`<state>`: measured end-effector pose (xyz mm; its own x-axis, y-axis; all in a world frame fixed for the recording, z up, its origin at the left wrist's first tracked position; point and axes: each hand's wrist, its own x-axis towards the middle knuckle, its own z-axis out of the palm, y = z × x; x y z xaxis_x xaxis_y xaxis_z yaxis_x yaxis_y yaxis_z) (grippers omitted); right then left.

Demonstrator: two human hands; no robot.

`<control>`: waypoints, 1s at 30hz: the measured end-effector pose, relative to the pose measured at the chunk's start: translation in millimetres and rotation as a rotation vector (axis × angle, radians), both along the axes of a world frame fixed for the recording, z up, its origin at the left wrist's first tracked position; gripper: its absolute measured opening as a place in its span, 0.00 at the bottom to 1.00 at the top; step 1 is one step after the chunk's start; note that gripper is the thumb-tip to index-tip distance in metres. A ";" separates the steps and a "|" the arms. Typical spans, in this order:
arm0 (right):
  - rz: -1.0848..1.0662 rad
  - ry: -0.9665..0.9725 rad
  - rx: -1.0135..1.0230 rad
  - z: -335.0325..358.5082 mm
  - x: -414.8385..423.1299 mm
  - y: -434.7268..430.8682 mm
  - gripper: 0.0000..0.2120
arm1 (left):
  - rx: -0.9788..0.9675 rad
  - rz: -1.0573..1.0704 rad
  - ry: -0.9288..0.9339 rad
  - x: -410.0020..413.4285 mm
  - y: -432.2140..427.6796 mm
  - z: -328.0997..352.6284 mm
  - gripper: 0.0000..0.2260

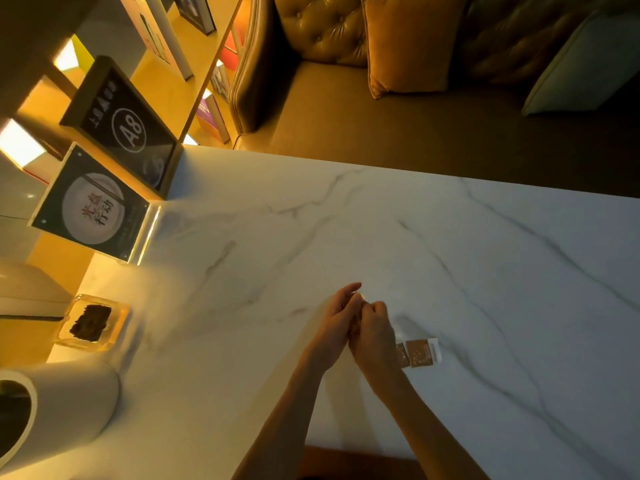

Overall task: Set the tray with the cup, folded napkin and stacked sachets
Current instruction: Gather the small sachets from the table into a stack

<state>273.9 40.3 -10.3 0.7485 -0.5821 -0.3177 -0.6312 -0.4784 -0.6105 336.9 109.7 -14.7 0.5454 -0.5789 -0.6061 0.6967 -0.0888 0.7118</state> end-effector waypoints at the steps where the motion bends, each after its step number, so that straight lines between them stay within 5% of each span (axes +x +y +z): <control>1: -0.033 0.035 0.067 1.0 -2.3 2.3 0.11 | 0.010 -0.017 -0.018 -2.6 -1.4 0.4 0.17; 4: -0.065 0.086 0.108 1.3 -10.5 2.0 0.16 | -0.009 -0.101 -0.014 -8.6 -1.3 1.8 0.19; 7: 0.136 0.148 0.029 -0.6 -18.3 -10.2 0.19 | -0.009 -0.142 -0.004 -17.2 -4.4 1.3 0.19; 11: 0.070 0.050 0.280 4.5 -26.5 -40.3 0.15 | 0.011 -0.052 0.066 -23.7 -8.2 -4.6 0.14; 15: -0.194 0.012 -0.017 -4.3 -54.0 -72.6 0.08 | 0.122 -0.042 0.063 -31.2 -10.5 -12.3 0.15; 20: -0.016 0.208 -0.063 -22.6 -84.3 -69.9 0.11 | 0.216 -0.058 -0.004 -45.9 -1.8 -26.1 0.15; 30: -0.003 0.197 -0.164 -28.0 -77.5 -59.4 0.09 | 0.162 0.020 0.102 -66.1 17.1 -33.0 0.14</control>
